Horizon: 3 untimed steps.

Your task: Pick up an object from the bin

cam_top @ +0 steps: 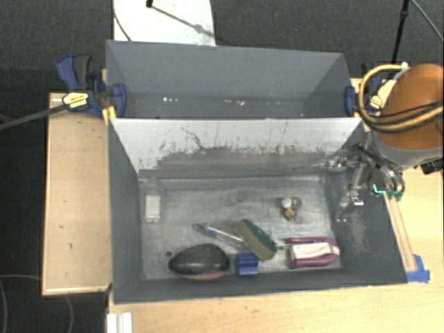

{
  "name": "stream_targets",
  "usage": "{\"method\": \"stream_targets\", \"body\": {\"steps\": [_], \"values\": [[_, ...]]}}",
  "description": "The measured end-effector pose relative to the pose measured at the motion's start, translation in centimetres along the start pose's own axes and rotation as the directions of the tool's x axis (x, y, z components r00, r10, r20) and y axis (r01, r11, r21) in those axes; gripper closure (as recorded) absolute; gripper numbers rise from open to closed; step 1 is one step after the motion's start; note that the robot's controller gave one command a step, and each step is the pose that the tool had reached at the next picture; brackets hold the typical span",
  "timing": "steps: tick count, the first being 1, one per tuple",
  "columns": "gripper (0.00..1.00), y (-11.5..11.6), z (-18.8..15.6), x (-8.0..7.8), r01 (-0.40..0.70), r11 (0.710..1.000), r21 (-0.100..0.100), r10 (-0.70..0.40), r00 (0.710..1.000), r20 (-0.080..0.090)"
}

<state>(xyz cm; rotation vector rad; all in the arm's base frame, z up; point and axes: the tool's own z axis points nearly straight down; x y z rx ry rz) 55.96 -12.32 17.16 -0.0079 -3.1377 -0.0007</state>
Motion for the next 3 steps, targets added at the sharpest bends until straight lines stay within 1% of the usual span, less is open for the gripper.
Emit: {"method": "stream_targets", "body": {"steps": [1,2,3], "values": [[0.0,5.6,7.3,7.6,0.058,0.998,-0.004,-0.058,0.998,-0.008],[0.0,4.3,10.0,7.1,0.303,0.953,0.003,-0.303,0.953,0.011],[1.0,4.3,9.8,7.0,0.307,0.952,0.005,-0.307,0.952,0.015]]}}
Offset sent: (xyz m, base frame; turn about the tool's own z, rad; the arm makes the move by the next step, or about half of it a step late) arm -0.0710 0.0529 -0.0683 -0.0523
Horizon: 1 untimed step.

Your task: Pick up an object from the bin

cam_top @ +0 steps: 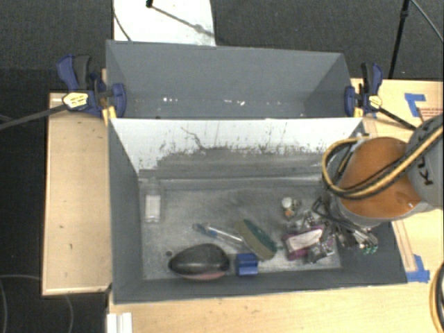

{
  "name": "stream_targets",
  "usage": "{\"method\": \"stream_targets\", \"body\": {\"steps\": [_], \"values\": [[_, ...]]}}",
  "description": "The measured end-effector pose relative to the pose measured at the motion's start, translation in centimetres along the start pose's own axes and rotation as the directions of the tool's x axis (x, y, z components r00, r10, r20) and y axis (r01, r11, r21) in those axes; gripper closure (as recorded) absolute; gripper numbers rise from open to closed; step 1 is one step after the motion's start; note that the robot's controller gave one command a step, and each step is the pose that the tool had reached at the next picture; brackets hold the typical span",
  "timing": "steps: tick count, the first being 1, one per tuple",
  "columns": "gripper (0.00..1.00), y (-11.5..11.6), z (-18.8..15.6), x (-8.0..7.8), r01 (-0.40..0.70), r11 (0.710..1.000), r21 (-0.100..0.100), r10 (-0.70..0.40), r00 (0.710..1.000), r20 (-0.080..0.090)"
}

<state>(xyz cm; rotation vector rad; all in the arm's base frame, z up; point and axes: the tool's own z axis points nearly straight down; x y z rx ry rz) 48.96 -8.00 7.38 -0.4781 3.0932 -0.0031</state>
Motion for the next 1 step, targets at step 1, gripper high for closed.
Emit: {"method": "stream_targets", "body": {"steps": [1], "values": [[1.0,0.18,-15.12,-1.0,0.141,0.99,0.0,-0.141,0.99,-0.002]]}}
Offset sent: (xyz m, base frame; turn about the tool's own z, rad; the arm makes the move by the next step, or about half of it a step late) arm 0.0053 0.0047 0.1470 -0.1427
